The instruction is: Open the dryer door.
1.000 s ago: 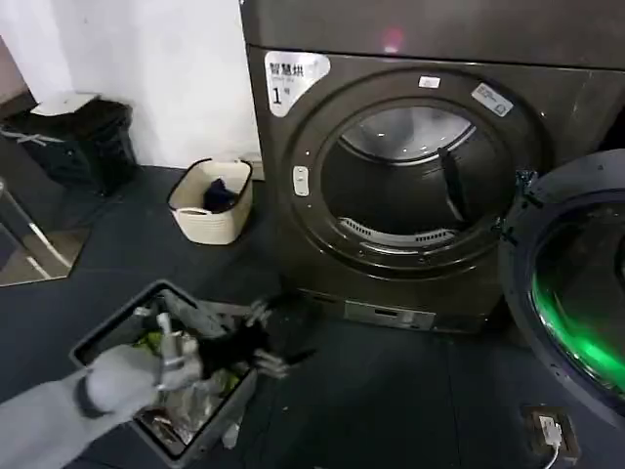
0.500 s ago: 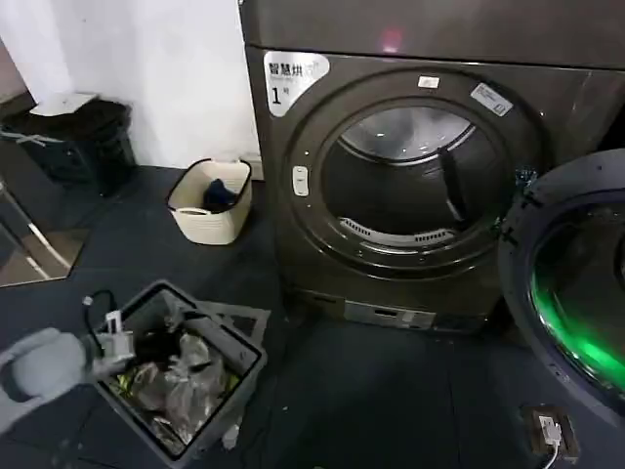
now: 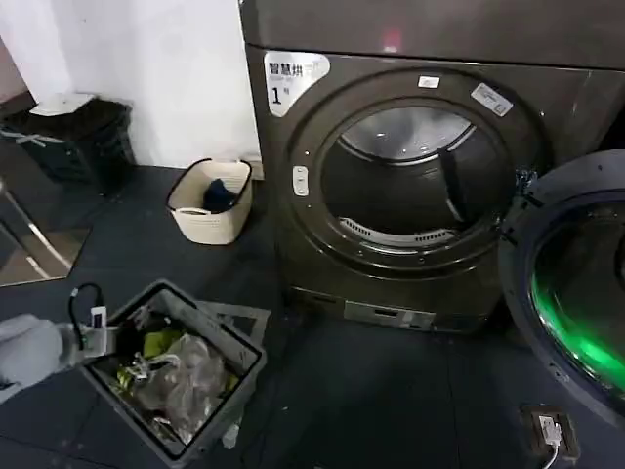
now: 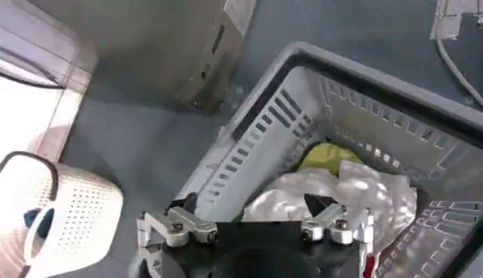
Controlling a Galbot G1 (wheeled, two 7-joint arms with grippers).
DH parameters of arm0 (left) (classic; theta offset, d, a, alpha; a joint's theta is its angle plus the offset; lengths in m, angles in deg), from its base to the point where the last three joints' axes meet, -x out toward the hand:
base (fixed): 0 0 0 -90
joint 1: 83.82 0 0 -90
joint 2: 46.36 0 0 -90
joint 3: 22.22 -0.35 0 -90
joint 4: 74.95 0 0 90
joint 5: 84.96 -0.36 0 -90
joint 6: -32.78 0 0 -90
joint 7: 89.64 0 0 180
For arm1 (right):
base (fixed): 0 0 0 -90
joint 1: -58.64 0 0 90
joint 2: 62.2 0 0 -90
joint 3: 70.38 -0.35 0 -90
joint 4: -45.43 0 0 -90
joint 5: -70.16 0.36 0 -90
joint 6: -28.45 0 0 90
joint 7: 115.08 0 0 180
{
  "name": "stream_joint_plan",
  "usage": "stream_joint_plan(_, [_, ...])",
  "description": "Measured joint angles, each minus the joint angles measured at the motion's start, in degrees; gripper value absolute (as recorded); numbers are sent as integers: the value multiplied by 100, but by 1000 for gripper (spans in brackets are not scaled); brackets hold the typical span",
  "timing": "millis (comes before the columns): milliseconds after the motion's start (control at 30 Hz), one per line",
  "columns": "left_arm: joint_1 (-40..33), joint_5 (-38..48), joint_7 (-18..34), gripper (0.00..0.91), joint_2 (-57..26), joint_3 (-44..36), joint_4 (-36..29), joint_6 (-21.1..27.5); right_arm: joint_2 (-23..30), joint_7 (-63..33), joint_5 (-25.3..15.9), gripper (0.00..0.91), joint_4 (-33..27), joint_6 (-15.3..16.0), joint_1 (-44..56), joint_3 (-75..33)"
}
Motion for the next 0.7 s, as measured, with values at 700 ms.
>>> stream_joint_plan(700, [1,-716,-208,907,102,-22,495,-302,67,36,-104,907,90,20,-7,-25])
